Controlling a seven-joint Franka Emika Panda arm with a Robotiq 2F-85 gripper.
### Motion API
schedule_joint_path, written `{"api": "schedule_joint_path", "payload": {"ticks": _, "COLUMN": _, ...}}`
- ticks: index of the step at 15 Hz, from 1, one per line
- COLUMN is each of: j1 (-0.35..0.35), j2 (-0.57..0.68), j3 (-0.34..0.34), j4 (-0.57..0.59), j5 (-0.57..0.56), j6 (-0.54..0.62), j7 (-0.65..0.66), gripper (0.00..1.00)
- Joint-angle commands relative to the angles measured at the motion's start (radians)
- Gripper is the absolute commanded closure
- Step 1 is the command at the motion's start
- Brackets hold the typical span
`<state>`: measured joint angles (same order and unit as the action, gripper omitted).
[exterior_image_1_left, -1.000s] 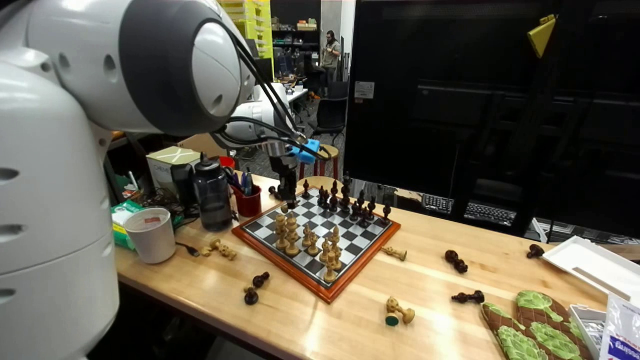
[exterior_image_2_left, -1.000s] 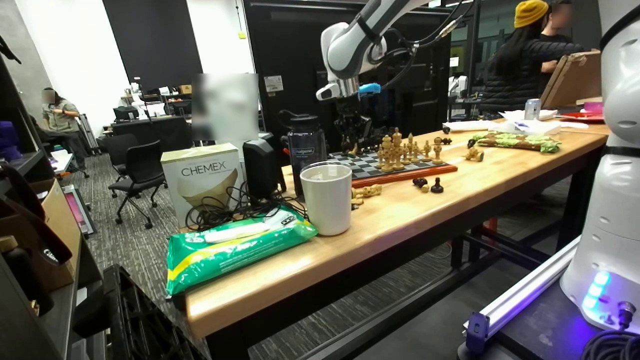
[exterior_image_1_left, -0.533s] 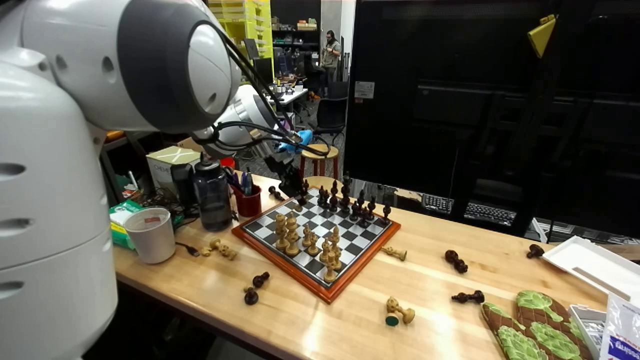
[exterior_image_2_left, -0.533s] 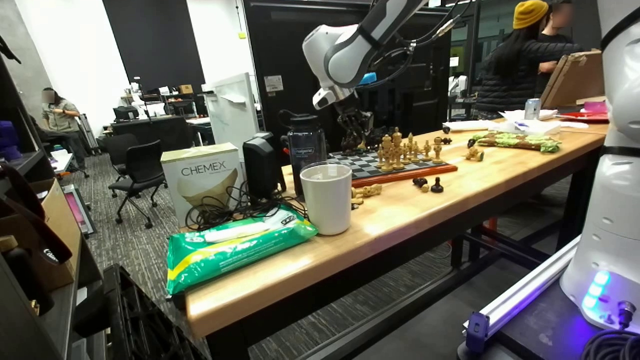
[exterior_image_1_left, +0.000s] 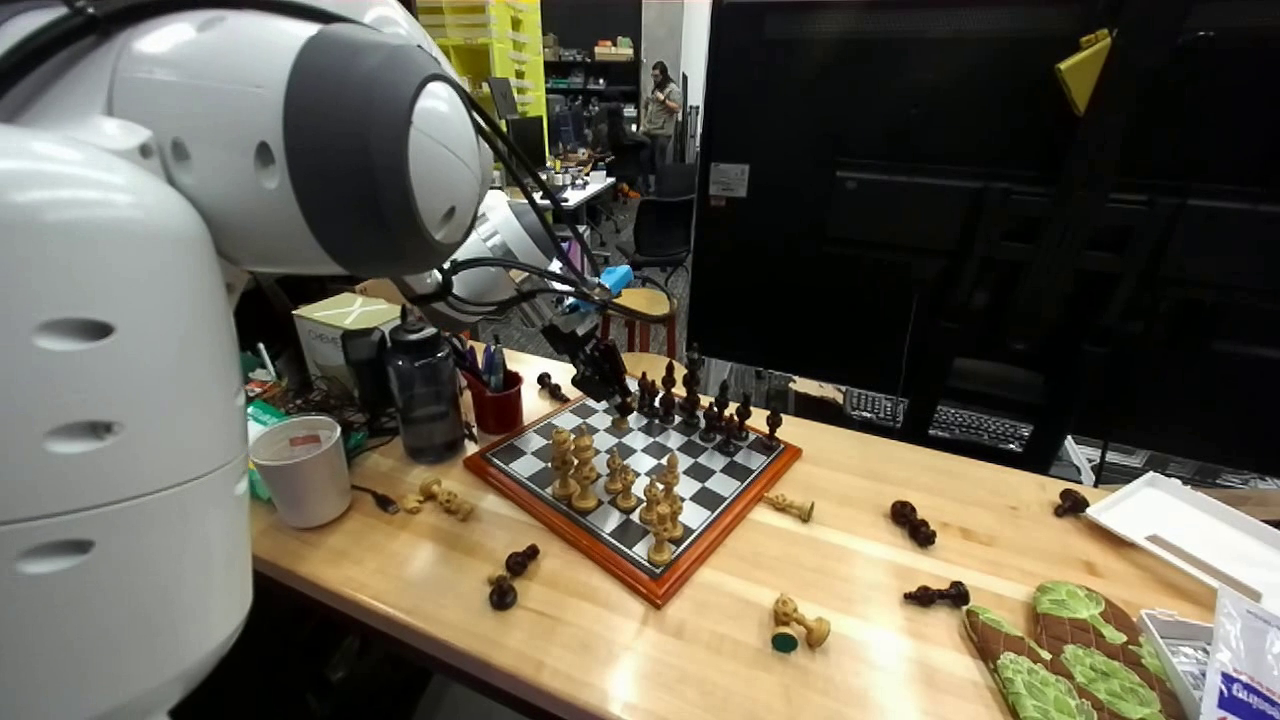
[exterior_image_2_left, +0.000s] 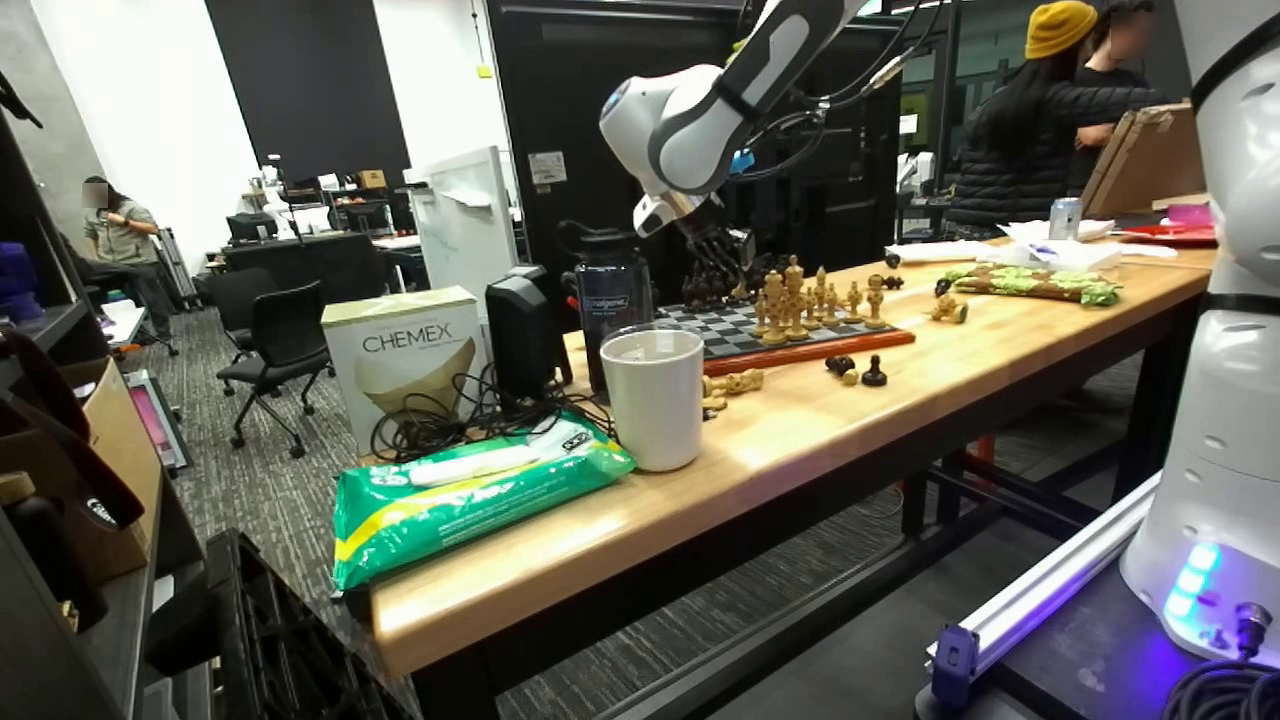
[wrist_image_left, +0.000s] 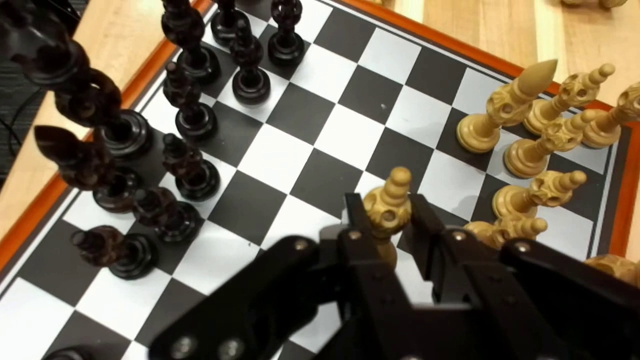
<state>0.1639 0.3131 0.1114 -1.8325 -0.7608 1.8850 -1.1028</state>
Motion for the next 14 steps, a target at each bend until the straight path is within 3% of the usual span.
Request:
{"api": "schedule_joint_path", "payload": {"ticks": 1, "j1": 0.021, "j2": 0.04, "j3": 0.005, "j4": 0.026, "j5": -0.084, "j6": -0.043, "j7": 0.087, "gripper": 0.94}}
{"api": "schedule_joint_path", "payload": {"ticks": 9, "j1": 0.055, "j2": 0.119, "j3": 0.018, "j4": 0.033, "j5": -0.257, "j6": -0.121, "j7": 0.273, "gripper": 0.94}}
{"api": "schedule_joint_path", "payload": {"ticks": 14, "j1": 0.049, "j2": 0.135, "j3": 0.026, "j4": 0.033, "j5": -0.281, "j6": -0.149, "j7": 0.332, "gripper": 0.94}}
